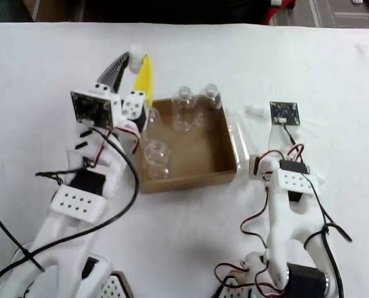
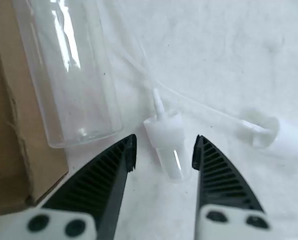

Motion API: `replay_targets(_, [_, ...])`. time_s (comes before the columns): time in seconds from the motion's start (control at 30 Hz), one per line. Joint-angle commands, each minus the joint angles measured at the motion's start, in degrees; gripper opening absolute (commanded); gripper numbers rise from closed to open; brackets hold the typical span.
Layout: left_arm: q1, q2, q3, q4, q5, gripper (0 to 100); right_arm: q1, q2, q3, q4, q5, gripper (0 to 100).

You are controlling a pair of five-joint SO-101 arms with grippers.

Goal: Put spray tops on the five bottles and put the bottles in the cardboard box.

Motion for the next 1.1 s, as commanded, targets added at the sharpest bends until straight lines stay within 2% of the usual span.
replay_targets(0.0, [0.04, -2.51, -0.53, -1.32, -0.44, 2, 0.13, -0.22, -1.23, -0.92, 0.26, 16.6])
replay_targets(0.17, [-0.66, -3.74, -4.75, -0.35, -0.44, 2, 0.04, -0.31, -1.23, -0.92, 0.26, 16.6])
replay_targets(0.4, [0.04, -19.03, -4.92, 13.89, -0.44, 2, 0.04, -0.31, -1.23, -0.92, 0.26, 16.6])
replay_targets(0.53, [0.84, -21.14, -4.84, 17.76, -0.44, 2, 0.04, -0.31, -1.23, -0.92, 0.26, 16.6])
replay_targets(0.67, [1.54, -17.01, -5.10, 17.49, -0.44, 2, 0.04, -0.31, -1.23, -0.92, 0.26, 16.6])
replay_targets(0.9, [1.01, -9.54, -4.84, 7.91, 4.84, 2, 0.31, -0.31, -1.23, -0.92, 0.26, 16.6])
replay_targets(1.07, [1.19, -9.45, -2.99, 8.35, 4.84, 2, 0.22, -0.57, -1.23, -0.92, 0.26, 16.6])
